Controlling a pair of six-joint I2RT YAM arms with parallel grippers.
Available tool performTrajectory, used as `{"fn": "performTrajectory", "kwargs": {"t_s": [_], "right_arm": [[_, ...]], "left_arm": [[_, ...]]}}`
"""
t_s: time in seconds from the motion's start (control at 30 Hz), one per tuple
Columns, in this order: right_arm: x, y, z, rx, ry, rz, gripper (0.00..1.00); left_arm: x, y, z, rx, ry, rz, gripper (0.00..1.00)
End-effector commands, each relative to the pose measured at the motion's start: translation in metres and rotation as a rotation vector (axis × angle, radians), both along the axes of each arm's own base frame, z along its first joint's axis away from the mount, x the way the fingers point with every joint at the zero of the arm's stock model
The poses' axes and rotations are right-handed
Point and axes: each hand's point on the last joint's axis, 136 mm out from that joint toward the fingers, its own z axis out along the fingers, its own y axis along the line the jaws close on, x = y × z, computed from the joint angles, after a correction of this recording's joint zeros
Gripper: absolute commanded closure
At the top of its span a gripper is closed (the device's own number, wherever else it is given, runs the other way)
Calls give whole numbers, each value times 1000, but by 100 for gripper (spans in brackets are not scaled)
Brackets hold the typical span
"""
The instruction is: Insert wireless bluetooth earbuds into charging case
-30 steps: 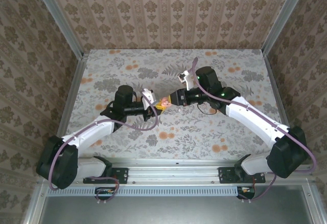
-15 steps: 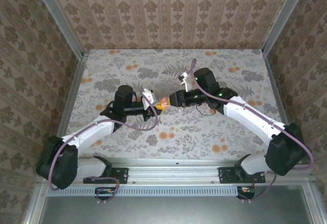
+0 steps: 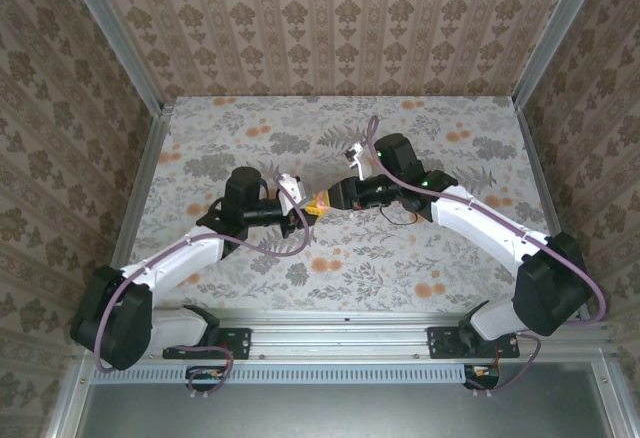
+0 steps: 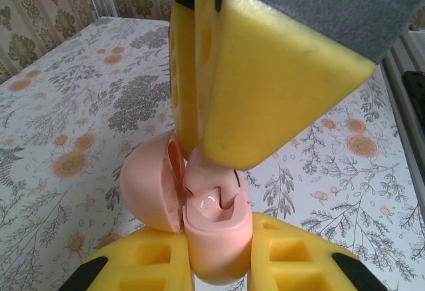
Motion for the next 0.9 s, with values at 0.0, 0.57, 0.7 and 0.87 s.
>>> {"fn": "performTrajectory", "kwargs": {"t_s": [0.0, 0.57, 0.7, 0.87], "right_arm": [[1, 9, 9, 39, -15, 32, 68], [-5, 5, 24, 51, -70, 45, 69], [-8, -4, 21, 1, -76, 41, 68], [-15, -32, 28, -91, -109, 6, 68]], "left_arm": [[-6, 0, 4, -3, -26, -17, 81], [-5, 1, 0, -3, -21, -10, 82], [-2, 1, -5, -25, -15, 11, 82], [-3, -1, -12, -72, 7, 19, 82]]}}
